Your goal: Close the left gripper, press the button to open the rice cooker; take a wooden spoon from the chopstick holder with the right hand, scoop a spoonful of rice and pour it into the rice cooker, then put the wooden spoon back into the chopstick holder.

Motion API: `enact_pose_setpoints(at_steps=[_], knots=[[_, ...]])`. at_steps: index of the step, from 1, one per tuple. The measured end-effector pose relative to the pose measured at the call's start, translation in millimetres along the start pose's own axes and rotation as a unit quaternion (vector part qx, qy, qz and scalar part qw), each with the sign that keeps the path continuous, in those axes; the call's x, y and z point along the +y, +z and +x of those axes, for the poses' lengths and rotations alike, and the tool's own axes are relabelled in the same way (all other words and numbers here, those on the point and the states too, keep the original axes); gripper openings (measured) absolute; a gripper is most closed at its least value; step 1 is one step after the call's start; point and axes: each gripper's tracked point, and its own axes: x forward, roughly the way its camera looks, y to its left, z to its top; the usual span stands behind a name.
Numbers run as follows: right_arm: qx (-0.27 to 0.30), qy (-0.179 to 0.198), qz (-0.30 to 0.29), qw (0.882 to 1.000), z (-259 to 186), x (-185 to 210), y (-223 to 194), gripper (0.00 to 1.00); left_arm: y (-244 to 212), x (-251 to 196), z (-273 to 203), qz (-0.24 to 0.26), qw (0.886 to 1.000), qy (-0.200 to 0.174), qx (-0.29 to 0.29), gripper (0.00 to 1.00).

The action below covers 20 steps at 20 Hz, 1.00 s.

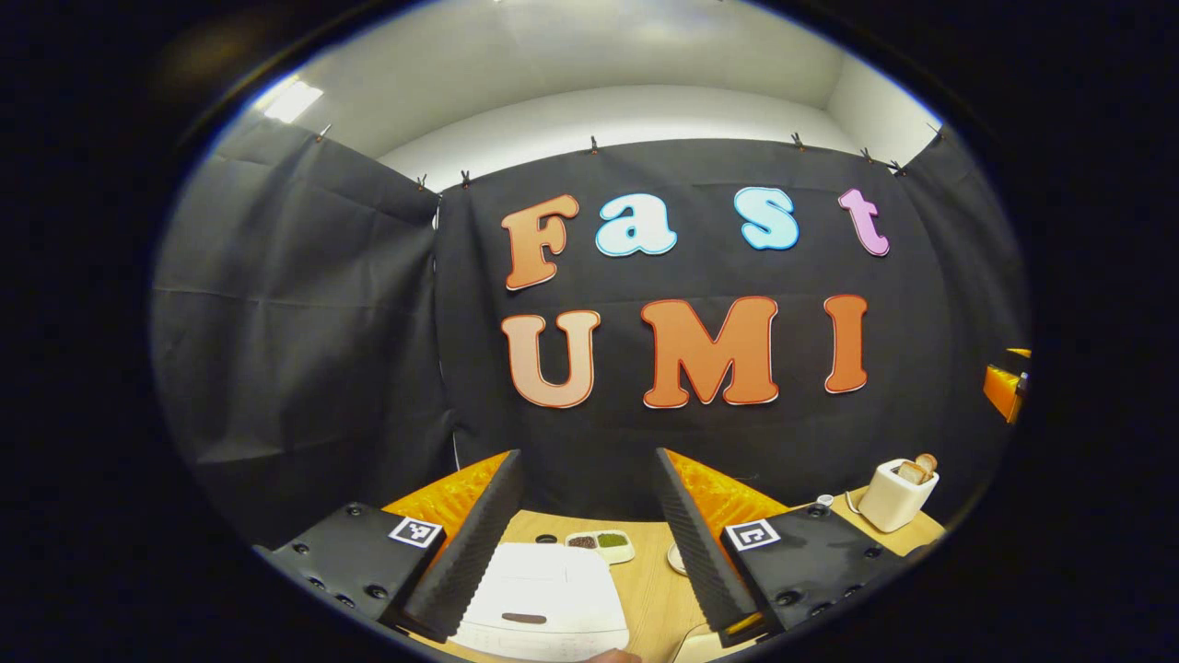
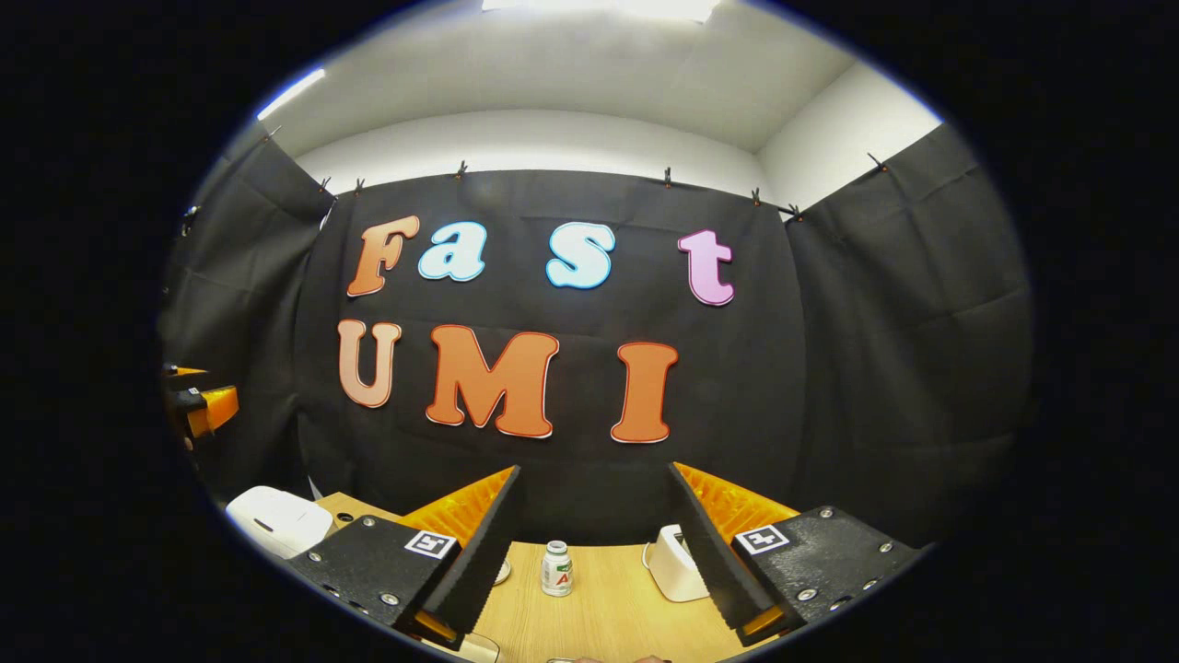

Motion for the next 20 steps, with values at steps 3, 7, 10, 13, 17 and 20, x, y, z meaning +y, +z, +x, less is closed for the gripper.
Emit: enact_pose_setpoints(at_steps=[3, 7, 10, 13, 17, 20], knots=[[-0.006, -0.003, -0.011, 1.000, -3, 1, 0, 0.94, 2, 2, 5, 0.009, 1.000, 0.001, -0.005, 0.93], [0.001, 0.004, 0.000, 1.000, -4, 7, -4, 0.95, -17, 12, 3, 0.032, 0.999, 0.010, 0.025, 1.00], [0.014, 0.003, 0.001, 1.000, -4, 5, -10, 0.94, -34, 29, 10, 0.014, 0.998, 0.023, 0.061, 1.00], [0.021, -0.010, -0.014, 1.000, -6, -3, -14, 0.99, -52, 41, 21, 0.004, 0.994, 0.020, 0.107, 0.97], [0.031, -0.012, -0.013, 0.999, -8, -4, -21, 0.95, -73, 58, 32, -0.006, 0.988, 0.026, 0.155, 0.31], [0.029, -0.025, -0.037, 0.999, -10, -13, -20, 0.94, -100, 60, 39, -0.035, 0.976, 0.007, 0.215, 0.19]])
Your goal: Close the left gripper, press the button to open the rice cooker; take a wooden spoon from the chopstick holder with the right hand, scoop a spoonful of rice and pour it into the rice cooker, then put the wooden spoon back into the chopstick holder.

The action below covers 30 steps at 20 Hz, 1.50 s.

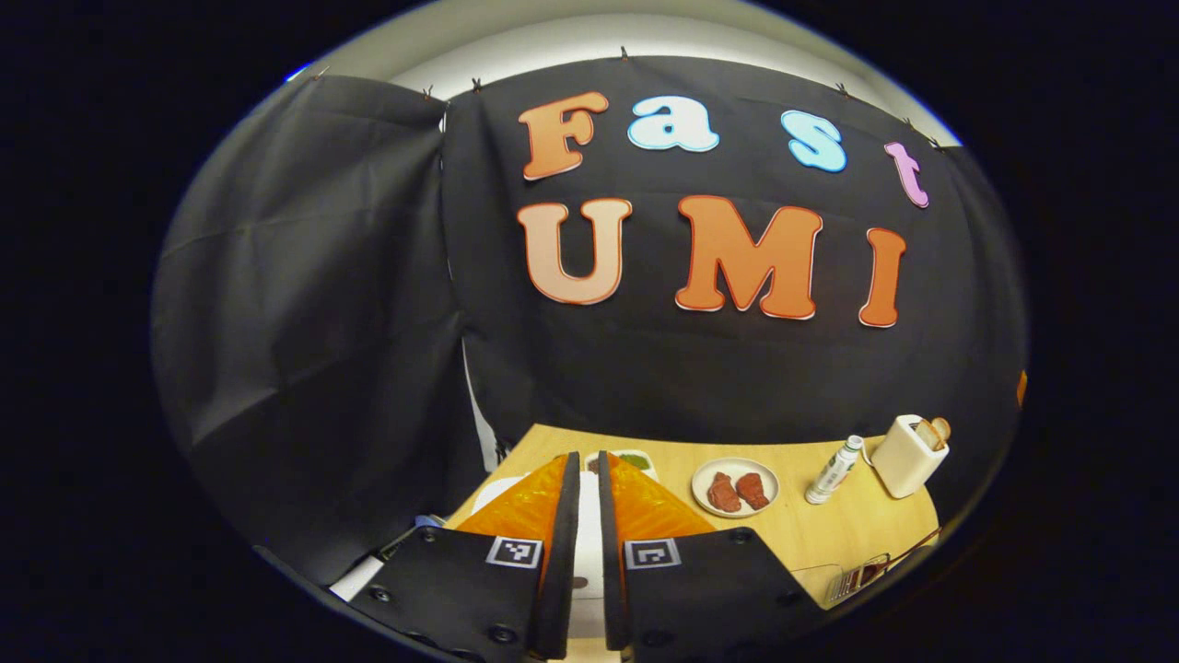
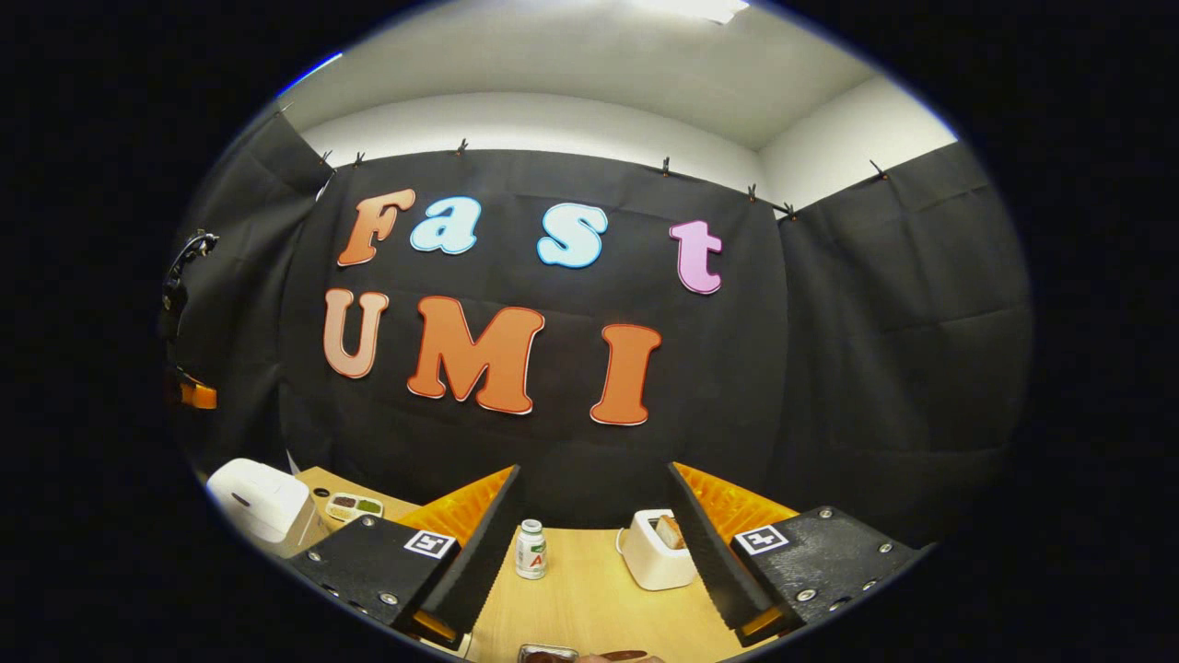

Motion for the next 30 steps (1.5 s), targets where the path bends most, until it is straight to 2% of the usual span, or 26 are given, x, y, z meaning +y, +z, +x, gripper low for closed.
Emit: enact_pose_setpoints(at_steps=[3, 5, 6, 7, 9, 14, 18, 21, 23, 24, 28, 30], knots=[[0.004, -0.007, -0.006, 1.000, -4, -4, -4, 0.94, -29, 7, 17, -0.029, 0.997, -0.008, 0.078, 0.20], [0.009, -0.012, -0.005, 1.000, -9, -6, -7, 0.94, -58, 7, 24, -0.050, 0.987, -0.017, 0.149, 0.19], [0.013, -0.015, -0.006, 1.000, -11, -7, -10, 0.94, -75, 8, 24, -0.057, 0.981, -0.026, 0.186, 0.25], [0.017, -0.018, -0.007, 1.000, -13, -8, -13, 0.94, -92, 11, 25, -0.061, 0.973, -0.025, 0.222, 0.19], [0.024, -0.026, -0.010, 0.999, -18, -12, -19, 0.94, -113, 20, 34, -0.068, 0.960, -0.019, 0.270, 0.19], [0.046, -0.043, -0.003, 0.998, -27, -18, -33, 0.94, -158, 27, 42, -0.104, 0.925, -0.031, 0.364, 0.19], [0.062, -0.050, -0.006, 0.997, -31, -20, -41, 0.94, -185, 29, 48, -0.137, 0.899, -0.031, 0.415, 0.21], [0.072, -0.051, -0.007, 0.996, -32, -17, -47, 0.94, -185, 32, 54, -0.135, 0.899, -0.038, 0.414, 0.19], [0.082, -0.047, -0.010, 0.995, -31, -13, -53, 0.94, -190, 35, 51, -0.125, 0.895, -0.035, 0.428, 0.17], [0.086, -0.045, -0.011, 0.995, -30, -11, -55, 0.94, -188, 35, 52, -0.116, 0.899, -0.040, 0.420, 0.17], [0.104, -0.032, 0.005, 0.994, -28, 1, -72, 0.94, -188, 35, 53, -0.112, 0.898, -0.041, 0.424, 0.14], [0.113, -0.026, 0.011, 0.993, -27, 4, -79, 0.94, -187, 32, 51, -0.108, 0.903, -0.050, 0.413, 0.14]])
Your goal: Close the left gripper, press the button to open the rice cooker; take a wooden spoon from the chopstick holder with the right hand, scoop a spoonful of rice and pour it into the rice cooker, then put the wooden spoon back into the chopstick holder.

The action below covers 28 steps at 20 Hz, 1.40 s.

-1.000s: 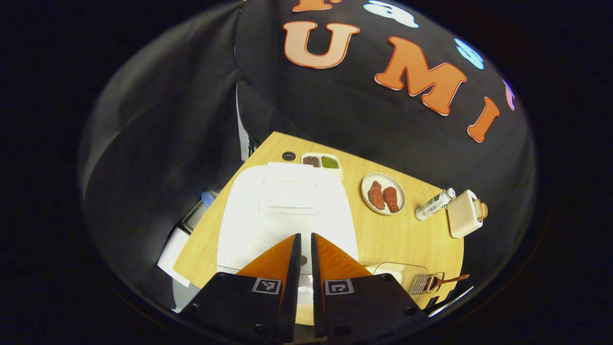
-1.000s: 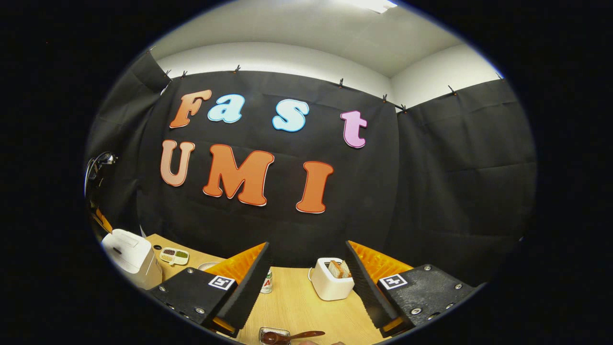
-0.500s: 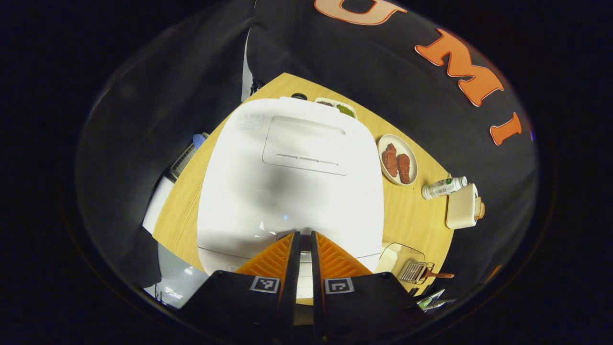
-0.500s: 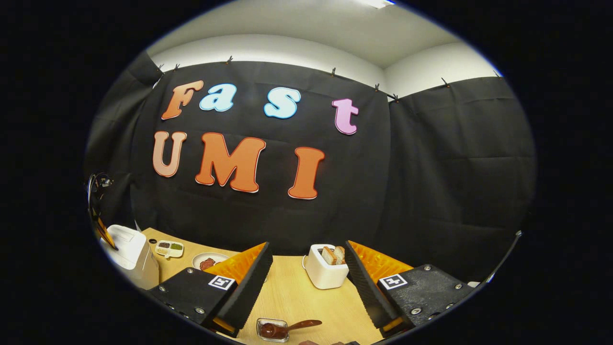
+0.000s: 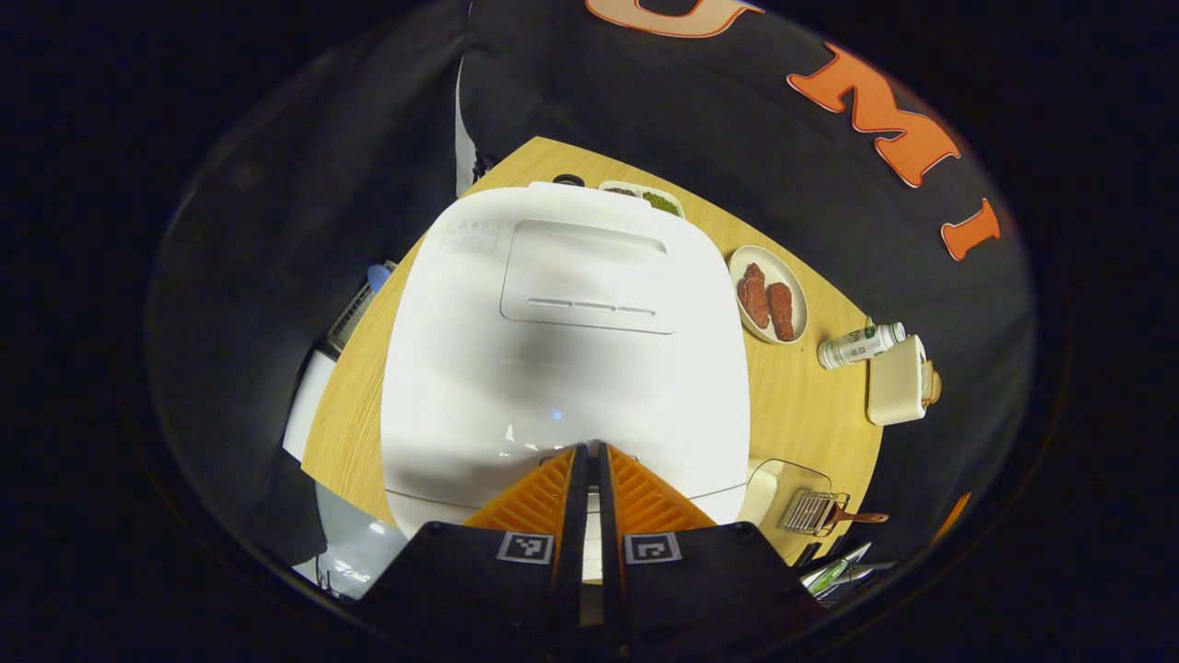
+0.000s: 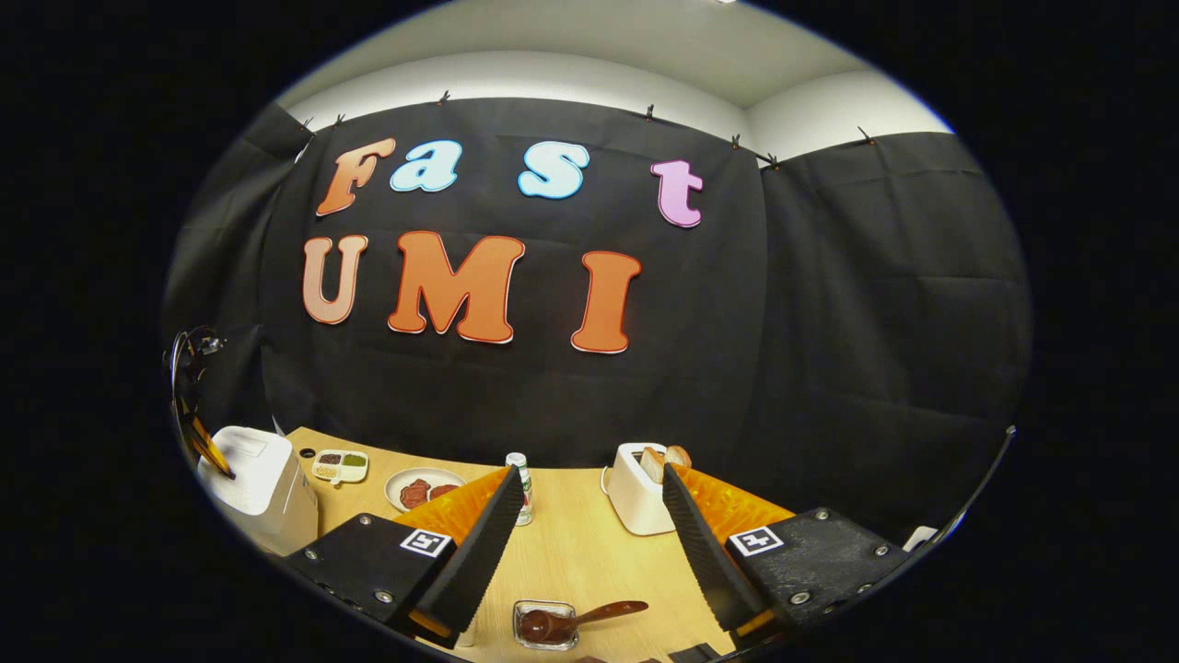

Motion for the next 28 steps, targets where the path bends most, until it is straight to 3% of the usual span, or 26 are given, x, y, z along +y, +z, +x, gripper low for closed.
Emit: enact_pose_setpoints(at_steps=[5, 8, 10, 12, 13, 18, 22, 24, 26, 27, 28], knots=[[0.030, 0.001, 0.002, 1.000, 10, -12, -25, 0.94, 28, -7, -40, -0.003, 0.995, -0.025, -0.095, 0.15], [0.050, -0.010, 0.001, 0.999, 18, -22, -46, 0.94, 55, -19, -72, 0.038, 0.979, -0.025, -0.198, 0.15], [0.064, -0.005, 0.001, 0.998, 23, -23, -58, 0.93, 73, -33, -100, 0.058, 0.960, -0.028, -0.272, 0.17], [0.078, 0.001, 0.003, 0.997, 26, -25, -69, 0.93, 86, -40, -125, 0.078, 0.939, -0.020, -0.335, 0.27], [0.085, 0.002, 0.004, 0.996, 27, -28, -77, 0.93, 86, -45, -135, 0.086, 0.930, -0.017, -0.356, 0.20], [0.127, 0.006, 0.004, 0.992, 29, -36, -116, 0.93, 74, -72, -181, 0.116, 0.888, 0.005, -0.446, 0.20], [0.162, 0.003, -0.005, 0.987, 28, -51, -151, 0.92, 66, -108, -221, 0.132, 0.843, -0.019, -0.520, 0.20], [0.182, 0.005, 0.007, 0.983, 29, -53, -166, 0.92, 62, -120, -240, 0.144, 0.819, -0.005, -0.555, 0.20], [0.206, 0.011, 0.034, 0.978, 29, -51, -184, 0.92, 58, -123, -254, 0.150, 0.800, 0.032, -0.580, 0.20], [0.217, 0.020, 0.053, 0.975, 29, -46, -190, 0.92, 56, -126, -260, 0.155, 0.792, 0.048, -0.589, 0.12], [0.220, 0.028, 0.076, 0.972, 29, -40, -194, 0.91, 50, -131, -266, 0.162, 0.785, 0.057, -0.596, 0.20]])
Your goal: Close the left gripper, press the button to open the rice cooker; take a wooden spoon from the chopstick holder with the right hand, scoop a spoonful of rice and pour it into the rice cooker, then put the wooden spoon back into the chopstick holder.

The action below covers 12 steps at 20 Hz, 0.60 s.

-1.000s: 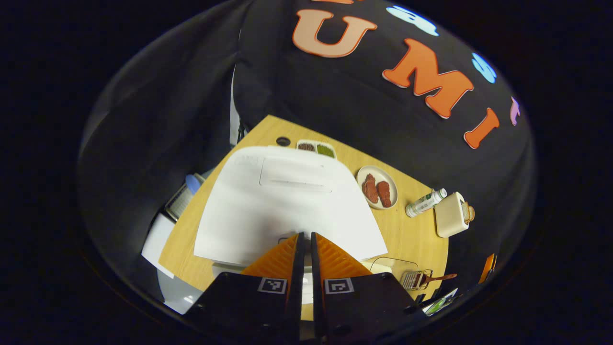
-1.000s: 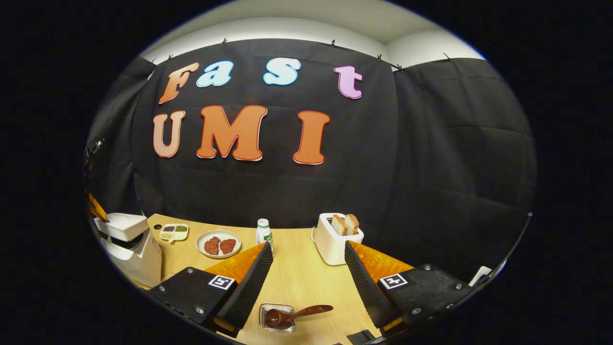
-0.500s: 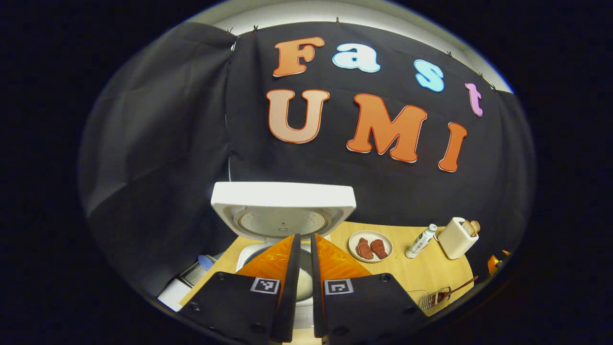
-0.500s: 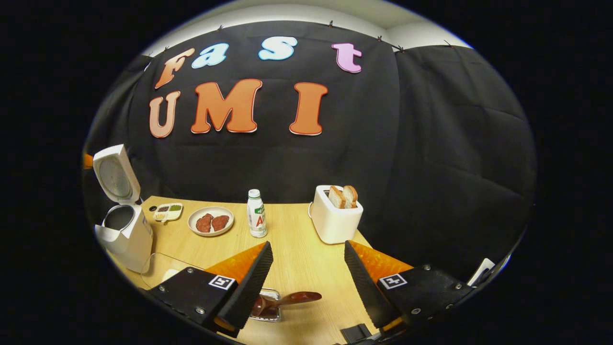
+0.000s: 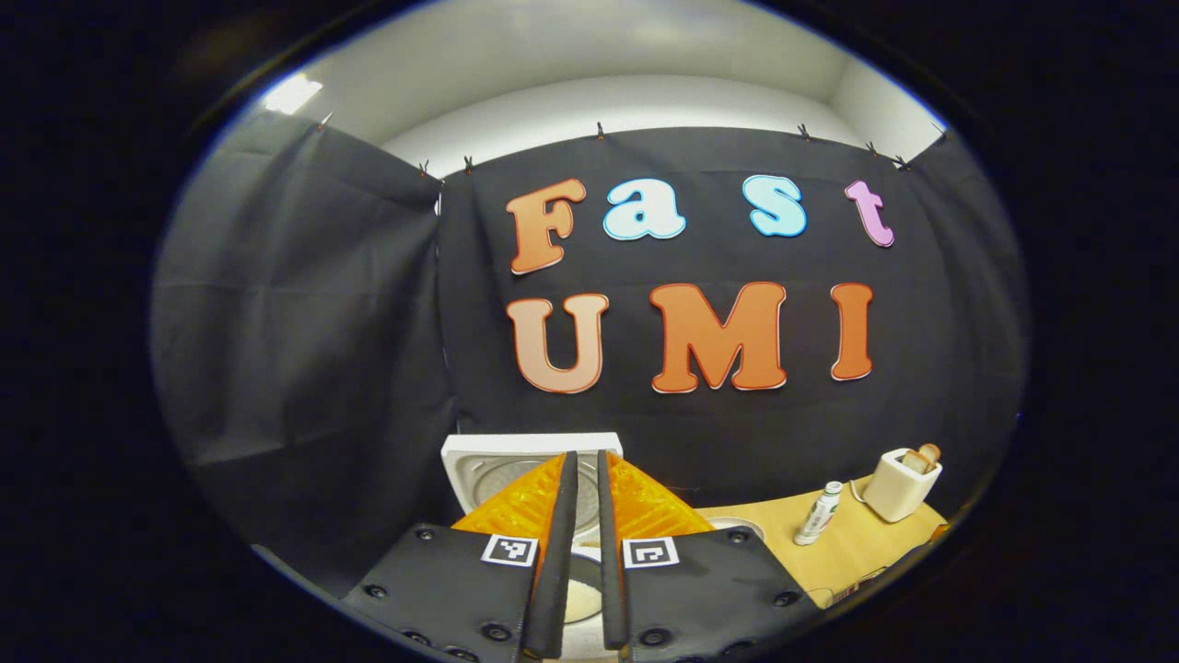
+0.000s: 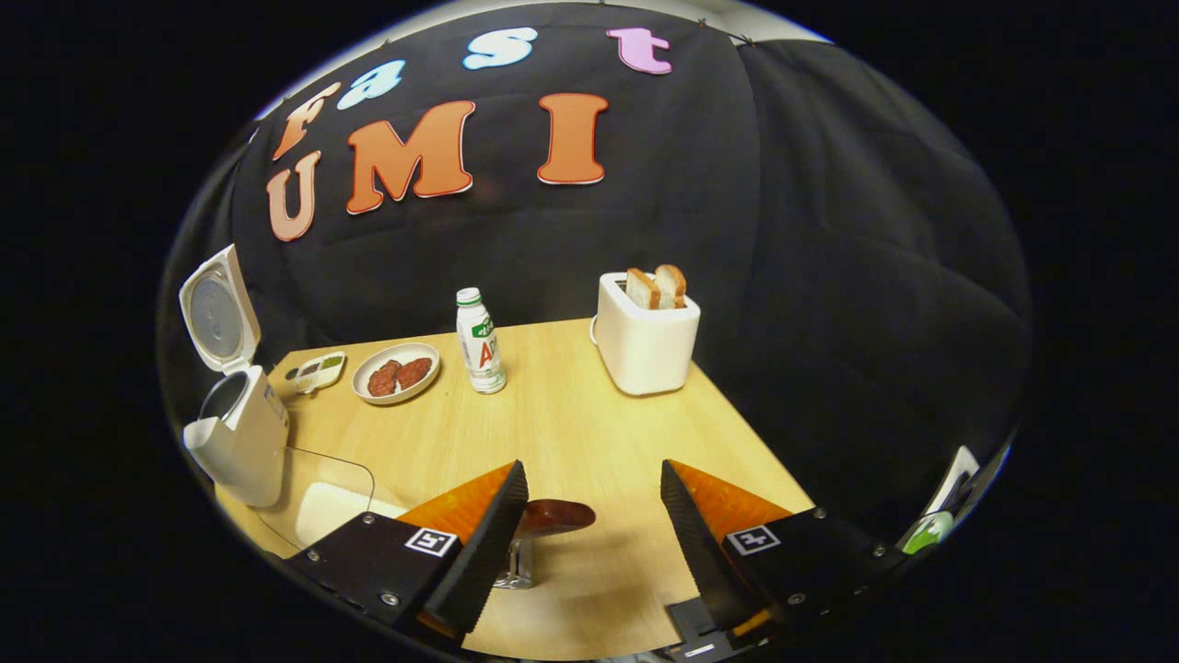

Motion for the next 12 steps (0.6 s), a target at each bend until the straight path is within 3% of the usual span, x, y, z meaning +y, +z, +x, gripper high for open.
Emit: enact_pose_setpoints(at_steps=[1, 2, 5, 6, 9, 11, 12], knots=[[0.008, 0.010, 0.016, 1.000, 4, 6, -5, 0.90, 6, -6, -5, 0.006, 1.000, -0.001, -0.008, 0.13], [0.012, 0.020, 0.027, 0.999, 6, 11, -8, 0.87, 4, -13, -5, 0.014, 1.000, -0.003, -0.008, 0.16], [0.030, 0.043, 0.033, 0.998, 9, 21, -22, 0.78, 9, -19, -11, 0.035, 0.999, 0.009, -0.022, 0.11], [0.037, 0.046, 0.032, 0.998, 10, 23, -27, 0.76, 5, -27, -11, 0.031, 0.999, -0.004, -0.020, 0.06], [0.056, 0.057, 0.049, 0.996, 16, 35, -39, 0.74, -1, -29, -16, 0.032, 0.999, -0.004, -0.010, 0.05], [0.058, 0.056, 0.066, 0.995, 20, 38, -41, 0.60, 0, -26, -16, 0.036, 0.999, -0.002, -0.011, 0.05], [0.059, 0.057, 0.079, 0.993, 20, 41, -40, 0.49, -2, -20, -14, 0.044, 0.999, 0.007, -0.010, 0.03]])
